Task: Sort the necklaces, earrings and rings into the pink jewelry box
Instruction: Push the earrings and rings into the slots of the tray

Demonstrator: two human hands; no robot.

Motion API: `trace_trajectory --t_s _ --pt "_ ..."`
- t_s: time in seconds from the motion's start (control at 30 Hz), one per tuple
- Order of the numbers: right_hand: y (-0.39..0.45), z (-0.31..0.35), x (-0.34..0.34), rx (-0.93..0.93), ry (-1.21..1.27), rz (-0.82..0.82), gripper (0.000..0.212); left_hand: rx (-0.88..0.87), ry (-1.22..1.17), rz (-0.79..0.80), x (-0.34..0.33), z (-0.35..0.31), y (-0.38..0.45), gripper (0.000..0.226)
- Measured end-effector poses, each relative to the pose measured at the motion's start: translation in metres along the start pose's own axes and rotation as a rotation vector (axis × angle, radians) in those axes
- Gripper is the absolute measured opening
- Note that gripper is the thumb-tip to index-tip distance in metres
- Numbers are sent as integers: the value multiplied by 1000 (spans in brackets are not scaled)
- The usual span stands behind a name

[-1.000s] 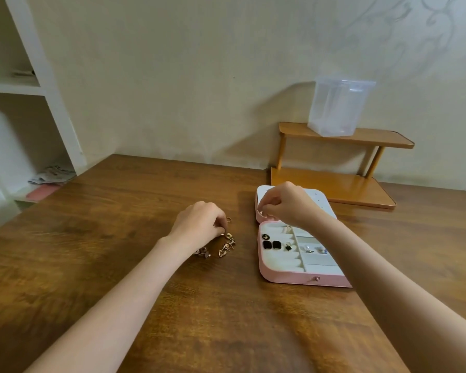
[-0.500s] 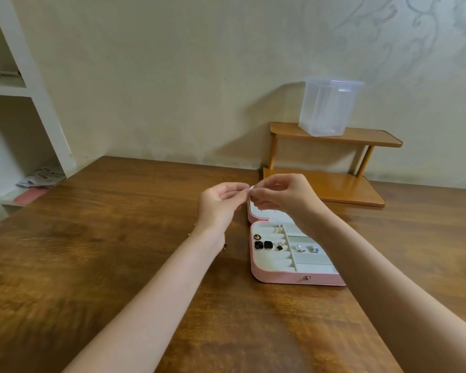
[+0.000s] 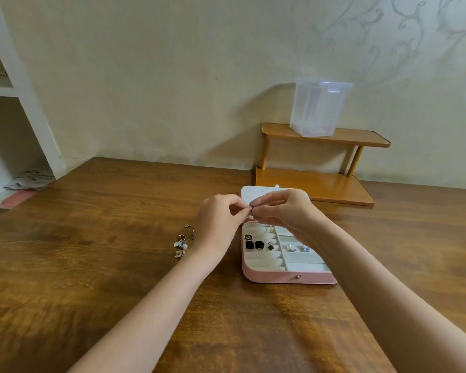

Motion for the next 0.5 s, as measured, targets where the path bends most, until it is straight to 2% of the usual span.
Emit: trace_trajectory --t_s 0.1,0.2,0.33,0.5 --pt "1 5 0 68 -162 13 9 -20 115 -26 -1 2 0 8" --pt "4 9 0 102 -321 65 10 -77 134 61 -8 2 1 9" --pt "4 0 3 47 -291 83 10 -88 153 139 -12 9 -2 13" --pt "1 -18 0 -84 -390 192 8 -56 178 266 -20 22 -4 13"
Point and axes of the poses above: each hand's wrist, its own y-axis towards the middle knuckle, its own x-axis out of the back of the hand, z = x × y, the point moved 9 cm from there along y, towards the middle knuckle, and after that the axes turned 15 degrees about x, right-handed, at the moved point
